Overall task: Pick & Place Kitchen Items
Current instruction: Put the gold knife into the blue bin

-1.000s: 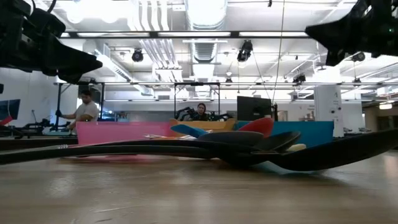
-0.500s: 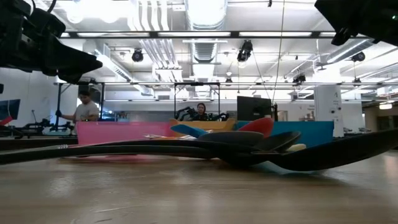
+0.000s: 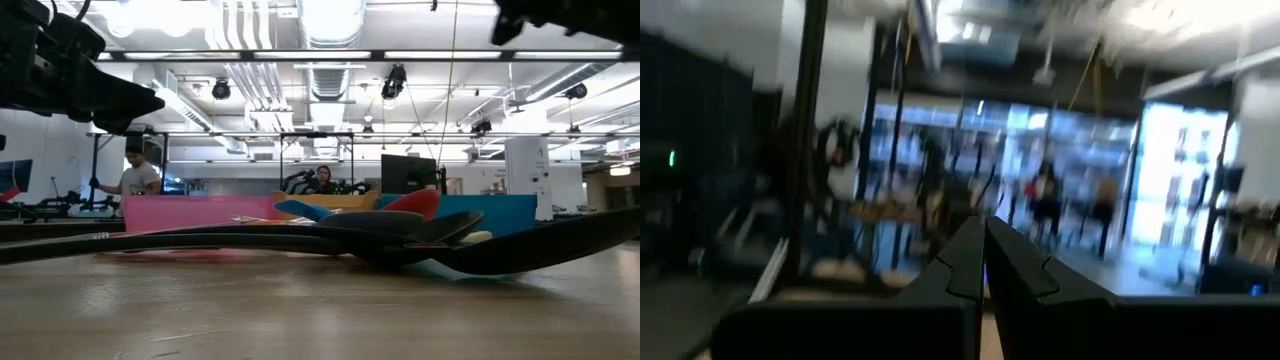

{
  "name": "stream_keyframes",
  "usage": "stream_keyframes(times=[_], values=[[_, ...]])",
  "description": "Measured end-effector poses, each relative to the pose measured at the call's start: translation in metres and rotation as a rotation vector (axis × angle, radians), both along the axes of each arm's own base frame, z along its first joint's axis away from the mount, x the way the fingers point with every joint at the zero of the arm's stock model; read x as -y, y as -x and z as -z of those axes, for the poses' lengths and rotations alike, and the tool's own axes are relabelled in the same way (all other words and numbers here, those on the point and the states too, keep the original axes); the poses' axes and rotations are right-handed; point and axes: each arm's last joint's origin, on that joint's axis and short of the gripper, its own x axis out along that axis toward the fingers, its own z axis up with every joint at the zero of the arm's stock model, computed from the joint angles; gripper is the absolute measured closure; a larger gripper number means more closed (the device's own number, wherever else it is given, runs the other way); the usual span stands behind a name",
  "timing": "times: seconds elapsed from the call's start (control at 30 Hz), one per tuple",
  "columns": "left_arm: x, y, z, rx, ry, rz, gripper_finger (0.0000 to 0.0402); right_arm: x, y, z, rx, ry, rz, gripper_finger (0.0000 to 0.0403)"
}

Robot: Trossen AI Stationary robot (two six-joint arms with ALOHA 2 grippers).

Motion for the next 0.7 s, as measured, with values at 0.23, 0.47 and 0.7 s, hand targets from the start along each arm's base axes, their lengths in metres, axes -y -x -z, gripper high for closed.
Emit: stream_keyframes(times=[0.23, 0.47, 0.7], values=[[0.000, 0.000, 0.000, 0.000, 0.000, 0.000, 0.0266, -0.015, -0.048, -0.021, -0.388, 0.089, -0.077, 0.0394], [0.000, 0.000, 0.000, 0.000, 0.000, 0.000, 0.0266, -0.050, -0.071, -0.039, -0.727, 0.119, -0.089, 0.0394], [0.000, 0.000, 0.000, 0.000, 0.000, 0.000, 0.0266, -0.089, -0.072, -0.038, -0.971, 0.176, -0.015, 0.0394]])
